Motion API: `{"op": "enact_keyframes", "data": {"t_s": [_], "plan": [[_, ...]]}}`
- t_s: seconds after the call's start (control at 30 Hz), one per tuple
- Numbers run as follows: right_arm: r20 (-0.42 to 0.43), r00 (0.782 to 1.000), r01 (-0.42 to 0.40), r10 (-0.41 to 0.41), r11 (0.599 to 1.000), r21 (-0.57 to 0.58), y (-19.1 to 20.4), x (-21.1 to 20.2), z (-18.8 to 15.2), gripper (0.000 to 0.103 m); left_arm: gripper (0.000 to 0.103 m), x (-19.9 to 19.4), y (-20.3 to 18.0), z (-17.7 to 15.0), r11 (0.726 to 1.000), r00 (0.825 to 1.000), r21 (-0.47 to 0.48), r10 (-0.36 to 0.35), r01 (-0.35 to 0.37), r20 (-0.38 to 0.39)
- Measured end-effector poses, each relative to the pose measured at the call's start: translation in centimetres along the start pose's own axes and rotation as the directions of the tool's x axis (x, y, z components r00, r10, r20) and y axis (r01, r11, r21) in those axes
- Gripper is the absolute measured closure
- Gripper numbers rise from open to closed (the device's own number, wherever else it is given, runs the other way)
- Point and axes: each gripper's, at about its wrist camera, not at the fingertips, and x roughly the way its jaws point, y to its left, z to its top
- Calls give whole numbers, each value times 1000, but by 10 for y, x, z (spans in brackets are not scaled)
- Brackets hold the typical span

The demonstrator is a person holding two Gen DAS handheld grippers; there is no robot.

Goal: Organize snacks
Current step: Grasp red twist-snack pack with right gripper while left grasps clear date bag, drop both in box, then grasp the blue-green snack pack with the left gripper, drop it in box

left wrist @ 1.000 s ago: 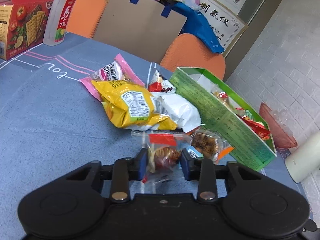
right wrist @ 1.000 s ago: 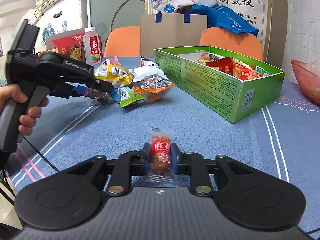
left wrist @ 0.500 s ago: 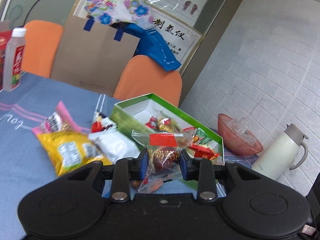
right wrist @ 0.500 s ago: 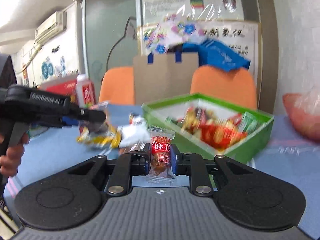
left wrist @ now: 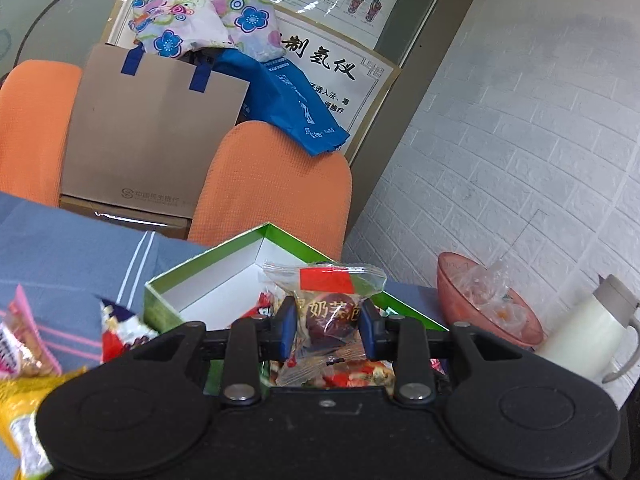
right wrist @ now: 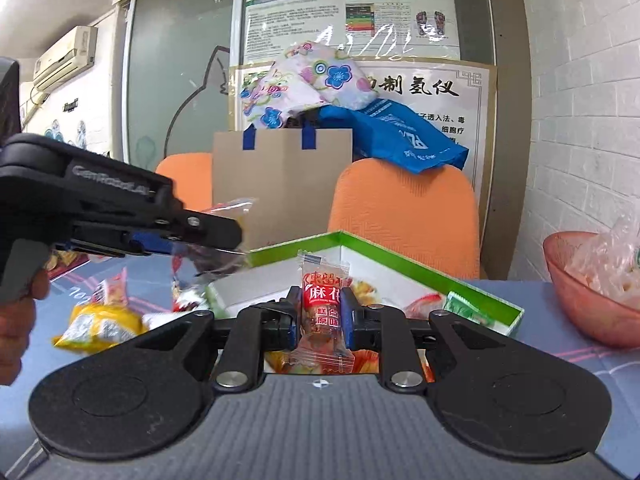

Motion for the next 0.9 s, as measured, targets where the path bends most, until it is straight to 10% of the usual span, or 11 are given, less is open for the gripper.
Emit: {"op": "enact_keyframes", "data": {"t_s": [0.1, 0.13, 0.17, 0.53, 0.77, 0.9], "plan": [[26, 999, 30, -29, 999, -22, -2, 12, -2, 63, 28, 21, -3, 0, 1000, 1000, 27, 13, -13, -16], [17, 998, 54, -53, 997, -47, -2, 18, -5, 42, 20, 25, -3, -4, 999, 999, 46, 26, -25, -23], [-13, 996, 84, -86, 994, -75, -2, 24, -9, 0, 0, 28, -2, -8, 997, 999, 64, 37, -35, -33], [69, 995, 70, -71, 997, 16, -4, -50, -25, 0, 0, -65, 43, -38, 987, 999, -153, 43, -39, 27], [1, 992, -129, 129, 991, 44, 34, -64, -38, 0, 0, -116, 64, -75, 983, 992, -141, 113, -120, -55], [-123, 947, -302, 298, 953, -17, 70, -46, -49, 0, 0, -140, 82, -96, 970, 986, -183, 146, -158, -80]]}}
